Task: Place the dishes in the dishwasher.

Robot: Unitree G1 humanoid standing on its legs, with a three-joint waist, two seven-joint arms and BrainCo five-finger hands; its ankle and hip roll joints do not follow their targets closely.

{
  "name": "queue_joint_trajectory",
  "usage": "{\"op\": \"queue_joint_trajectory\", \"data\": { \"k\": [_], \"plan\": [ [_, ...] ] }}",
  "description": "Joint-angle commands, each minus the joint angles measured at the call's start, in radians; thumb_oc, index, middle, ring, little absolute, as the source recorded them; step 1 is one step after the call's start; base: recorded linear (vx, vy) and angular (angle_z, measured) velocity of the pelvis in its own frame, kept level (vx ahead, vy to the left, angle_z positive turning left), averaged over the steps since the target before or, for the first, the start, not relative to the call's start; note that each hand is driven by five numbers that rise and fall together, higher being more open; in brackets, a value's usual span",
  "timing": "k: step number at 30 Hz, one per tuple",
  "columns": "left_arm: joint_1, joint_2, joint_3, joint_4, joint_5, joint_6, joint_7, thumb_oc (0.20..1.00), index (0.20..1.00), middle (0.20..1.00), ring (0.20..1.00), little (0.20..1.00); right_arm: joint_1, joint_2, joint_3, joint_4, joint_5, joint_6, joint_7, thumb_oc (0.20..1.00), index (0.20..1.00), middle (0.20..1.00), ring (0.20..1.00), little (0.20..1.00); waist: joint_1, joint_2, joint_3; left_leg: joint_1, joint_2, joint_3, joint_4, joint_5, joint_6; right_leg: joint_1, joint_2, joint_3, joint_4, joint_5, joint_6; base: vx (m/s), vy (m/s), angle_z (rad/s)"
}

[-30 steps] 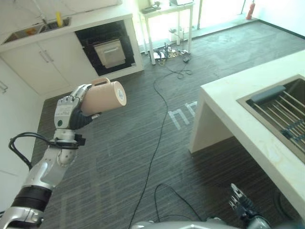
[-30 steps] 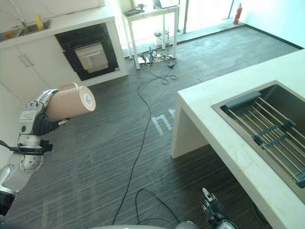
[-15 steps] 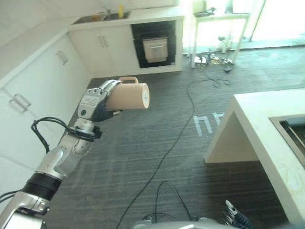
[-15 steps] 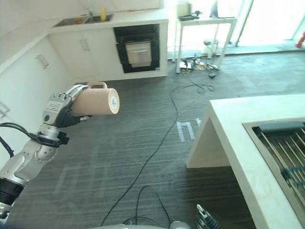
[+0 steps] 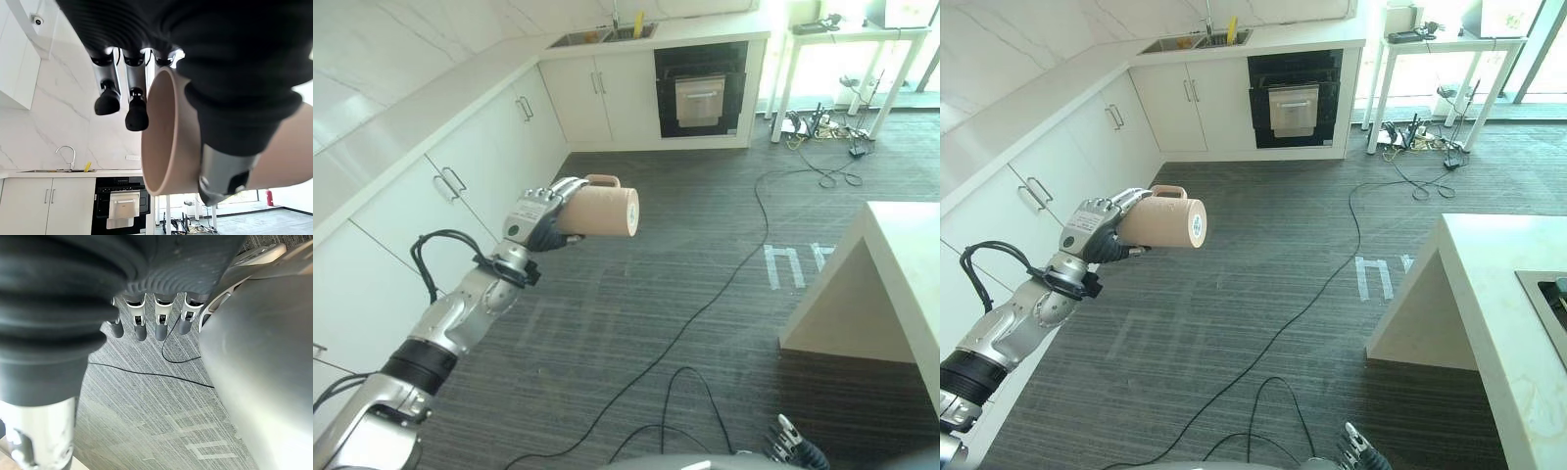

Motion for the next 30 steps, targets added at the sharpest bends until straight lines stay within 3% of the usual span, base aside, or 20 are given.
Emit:
{"op": "queue_joint_trajectory", "data": {
  "k": [1,5,6,14,19,20,21,22,24,26,27,28,30],
  "plan": [
    [-0.057,0.026,0.095,-0.043,-0.02,-0.015,0.012,0.2,0.2,0.2,0.2,0.2,-0.029,0.018,0.025,-0.024,0.001,-0.02,0.048,1.0,1.0,1.0,1.0,1.0,-0.023,-0.053,-0.029,-0.002,0.021,-0.031,0.002,-0.054,-0.026,0.056,-0.012,0.033,-0.108,0.092,0.058,0.01,0.002,-0.07],
    [-0.049,0.026,0.101,-0.033,-0.018,-0.028,0.01,0.2,0.2,0.2,0.2,0.2,-0.015,0.028,0.018,-0.033,-0.009,-0.019,0.102,1.0,1.0,1.0,1.0,1.0,-0.032,-0.058,-0.042,0.014,0.014,-0.015,-0.001,-0.07,-0.013,0.064,-0.012,0.045,-0.121,0.095,0.063,0.01,-0.005,-0.13],
    [-0.05,-0.067,-0.008,0.122,-0.002,0.054,0.056,0.2,0.2,0.2,0.2,0.2,-0.088,0.027,0.197,-0.548,0.004,-0.099,-0.028,1.0,1.0,1.0,1.0,1.0,-0.025,-0.075,0.01,0.022,-0.032,-0.046,0.008,-0.083,0.016,0.022,-0.027,0.017,-0.063,0.122,0.079,-0.01,-0.026,-0.07],
    [0.001,-0.069,0.032,0.098,0.005,0.061,0.0,0.2,0.2,0.2,0.2,0.2,-0.034,0.027,0.159,-0.56,-0.001,-0.051,-0.034,1.0,1.0,1.0,1.0,1.0,-0.037,-0.072,-0.021,0.023,-0.023,-0.041,0.007,-0.075,0.017,0.064,0.016,0.055,-0.091,0.093,0.049,0.03,-0.039,-0.01],
    [0.006,-0.061,0.039,0.093,0.01,0.067,-0.012,0.2,0.2,0.2,0.2,0.2,-0.036,0.019,0.163,-0.569,-0.037,-0.042,-0.091,1.0,1.0,1.0,1.0,1.0,-0.042,-0.077,-0.022,0.024,-0.004,-0.042,0.037,-0.074,0.007,0.074,0.044,0.08,-0.084,0.07,0.027,0.05,-0.12,-0.01],
    [0.009,-0.059,0.043,0.092,0.013,0.066,-0.009,0.2,0.2,0.2,0.2,0.2,-0.036,0.014,0.164,-0.578,-0.039,-0.037,-0.094,1.0,1.0,1.0,1.0,1.0,-0.046,-0.086,-0.017,0.009,0.001,-0.044,0.106,-0.087,0.002,0.07,0.049,0.096,-0.079,0.066,0.016,0.03,-0.175,0.02],
    [0.018,-0.055,0.045,0.081,0.023,0.068,0.0,0.2,0.2,0.2,0.2,0.2,-0.039,0.004,0.169,-0.592,-0.043,-0.032,-0.101,1.0,1.0,1.0,1.0,1.0,-0.047,-0.104,-0.005,-0.04,0.01,-0.045,0.257,-0.105,-0.001,0.059,0.047,0.118,-0.062,0.057,-0.004,0.02,-0.199,0.04],
    [0.021,-0.046,0.044,0.076,0.02,0.067,0.007,0.2,0.2,0.2,0.2,0.2,-0.04,-0.007,0.174,-0.599,-0.049,-0.035,-0.104,1.0,1.0,1.0,1.0,1.0,-0.042,-0.115,0.01,-0.115,0.022,-0.064,0.419,-0.086,-0.015,0.058,0.052,0.133,-0.054,0.053,-0.024,0.05,-0.175,0.11],
    [0.028,-0.037,0.047,0.064,0.014,0.067,0.009,0.2,0.2,0.2,0.2,0.2,-0.048,-0.019,0.179,-0.59,-0.039,-0.052,-0.108,1.0,1.0,1.0,1.0,1.0,-0.028,-0.113,0.034,-0.197,0.03,-0.097,0.492,-0.031,-0.032,0.07,0.066,0.14,-0.055,0.055,-0.037,0.12,-0.014,0.0],
    [0.043,-0.028,0.058,0.057,0.014,0.056,0.019,0.2,0.2,0.2,0.2,0.2,-0.056,-0.02,0.169,-0.581,-0.024,-0.059,-0.107,1.0,1.0,1.0,1.0,1.0,-0.017,-0.093,0.049,-0.205,0.053,-0.086,0.335,0.008,-0.041,0.098,0.076,0.146,-0.058,0.039,-0.023,0.29,0.236,-0.29],
    [0.051,-0.028,0.066,0.052,0.02,0.045,0.021,0.2,0.2,0.2,0.2,0.2,-0.062,-0.024,0.16,-0.586,-0.027,-0.056,-0.109,1.0,1.0,1.0,1.0,1.0,-0.001,-0.076,0.052,-0.212,0.071,-0.087,0.163,0.073,-0.059,0.135,0.076,0.15,-0.078,0.021,-0.01,0.6,0.461,-0.21],
    [0.043,-0.014,0.061,0.043,0.008,0.036,0.028,0.2,0.2,0.2,0.2,0.2,-0.067,-0.033,0.15,-0.58,-0.016,-0.055,-0.103,1.0,1.0,1.0,1.0,1.0,0.027,-0.063,0.055,-0.254,0.088,-0.082,0.025,0.181,-0.09,0.217,0.071,0.152,-0.108,-0.011,0.004,0.67,0.527,0.02],
    [0.037,-0.014,0.061,0.041,0.012,0.031,0.029,0.2,0.2,0.2,0.2,0.2,-0.064,-0.03,0.15,-0.581,-0.019,-0.057,-0.102,1.0,1.0,1.0,1.0,1.0,0.026,-0.066,0.047,-0.256,0.08,-0.042,0.04,0.151,-0.073,0.236,0.052,0.141,-0.101,-0.029,0.013,0.47,0.4,-0.26]
  ]
}}
